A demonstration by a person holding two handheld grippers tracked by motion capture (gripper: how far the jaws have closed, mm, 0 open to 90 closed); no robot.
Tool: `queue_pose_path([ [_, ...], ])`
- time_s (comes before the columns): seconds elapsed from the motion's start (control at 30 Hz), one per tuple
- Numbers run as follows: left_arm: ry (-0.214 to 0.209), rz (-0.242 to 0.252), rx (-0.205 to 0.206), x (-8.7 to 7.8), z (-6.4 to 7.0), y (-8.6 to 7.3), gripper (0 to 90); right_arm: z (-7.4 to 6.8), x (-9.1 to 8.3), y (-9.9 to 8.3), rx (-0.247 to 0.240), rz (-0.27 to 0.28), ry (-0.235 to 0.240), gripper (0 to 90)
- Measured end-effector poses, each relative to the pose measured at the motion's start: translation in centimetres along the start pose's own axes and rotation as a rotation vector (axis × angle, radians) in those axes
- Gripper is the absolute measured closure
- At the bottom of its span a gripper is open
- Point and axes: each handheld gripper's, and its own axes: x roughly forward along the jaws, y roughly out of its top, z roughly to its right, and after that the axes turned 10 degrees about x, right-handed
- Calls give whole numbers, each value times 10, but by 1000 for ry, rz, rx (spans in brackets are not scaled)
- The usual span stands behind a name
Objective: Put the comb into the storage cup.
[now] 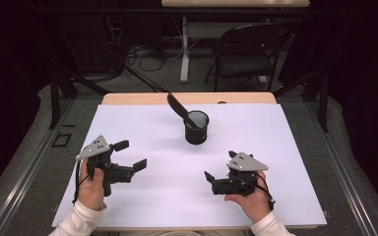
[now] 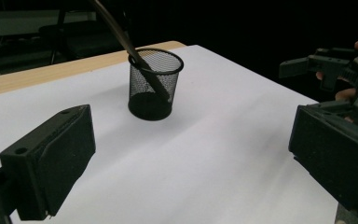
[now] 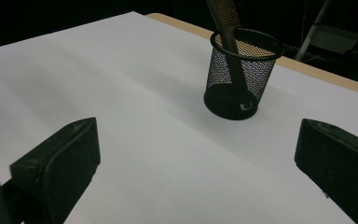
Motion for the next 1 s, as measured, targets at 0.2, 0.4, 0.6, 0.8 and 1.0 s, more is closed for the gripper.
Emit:
queue_pose_path([
  [0.2, 24, -1, -26, -7, -4, -15, 8, 6, -11, -7, 14, -11, -15, 1],
  [0.4, 49, 2, -49, -12, -8, -30, 8, 14, -20, -15, 27, -18, -40, 1],
  [0.6, 69, 13, -66, -17, -14, -43, 8, 22, -25, -22, 48, -19, -62, 1],
  [0.8, 77, 14, -89, -19, -20, -53, 8, 28, -25, -27, 72, -11, -77, 1],
  [1.0, 93, 11, -76, -18, -23, -61, 8, 34, -24, -34, 93, -4, -93, 2],
])
